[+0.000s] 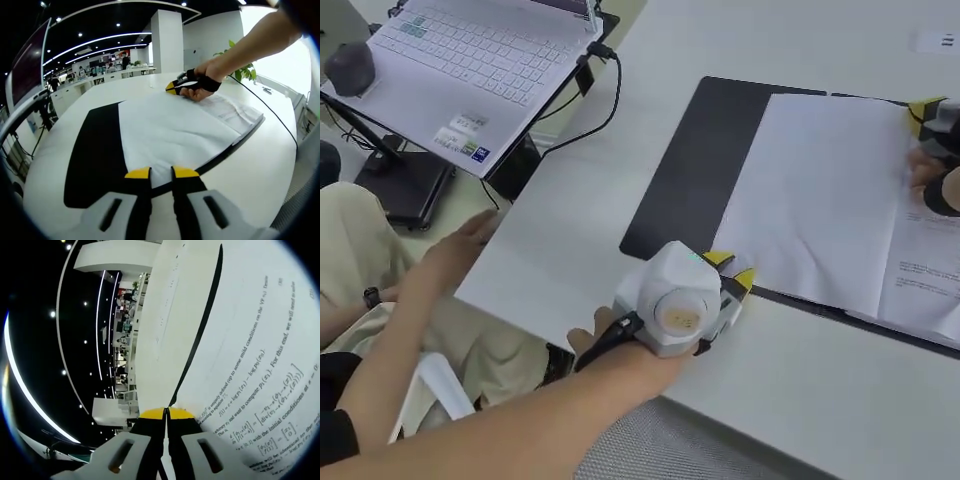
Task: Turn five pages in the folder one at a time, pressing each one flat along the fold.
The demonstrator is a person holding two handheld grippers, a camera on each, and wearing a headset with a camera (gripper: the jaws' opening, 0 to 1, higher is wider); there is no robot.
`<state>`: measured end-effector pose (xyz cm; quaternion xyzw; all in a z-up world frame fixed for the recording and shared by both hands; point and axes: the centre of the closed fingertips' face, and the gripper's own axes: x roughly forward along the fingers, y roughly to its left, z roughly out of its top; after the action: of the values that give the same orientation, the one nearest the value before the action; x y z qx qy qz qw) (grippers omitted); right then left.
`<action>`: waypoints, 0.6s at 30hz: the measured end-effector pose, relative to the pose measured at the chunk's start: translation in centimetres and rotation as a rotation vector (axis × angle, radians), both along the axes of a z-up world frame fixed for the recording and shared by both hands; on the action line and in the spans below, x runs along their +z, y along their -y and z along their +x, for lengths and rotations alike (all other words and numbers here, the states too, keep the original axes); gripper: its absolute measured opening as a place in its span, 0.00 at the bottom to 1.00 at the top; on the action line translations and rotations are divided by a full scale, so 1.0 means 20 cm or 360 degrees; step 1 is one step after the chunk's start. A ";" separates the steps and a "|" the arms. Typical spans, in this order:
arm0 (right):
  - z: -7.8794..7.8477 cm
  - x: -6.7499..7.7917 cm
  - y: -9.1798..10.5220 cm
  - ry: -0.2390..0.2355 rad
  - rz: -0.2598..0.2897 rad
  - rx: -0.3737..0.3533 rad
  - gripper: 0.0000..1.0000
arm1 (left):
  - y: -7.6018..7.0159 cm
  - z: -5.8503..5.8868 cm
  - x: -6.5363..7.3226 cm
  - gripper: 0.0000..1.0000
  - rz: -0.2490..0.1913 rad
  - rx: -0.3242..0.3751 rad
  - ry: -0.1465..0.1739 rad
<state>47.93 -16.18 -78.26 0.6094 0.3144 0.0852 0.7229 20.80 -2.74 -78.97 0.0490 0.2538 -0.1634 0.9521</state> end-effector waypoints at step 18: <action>-0.16 0.00 -0.01 -0.0060 0.0041 0.0252 0.00 | 0.00 0.00 0.00 0.14 -0.0012 0.0007 0.0000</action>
<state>44.68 -15.89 -78.22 0.5934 0.3740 0.1346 0.6999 20.76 -2.76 -79.01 0.0448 0.2533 -0.1621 0.9527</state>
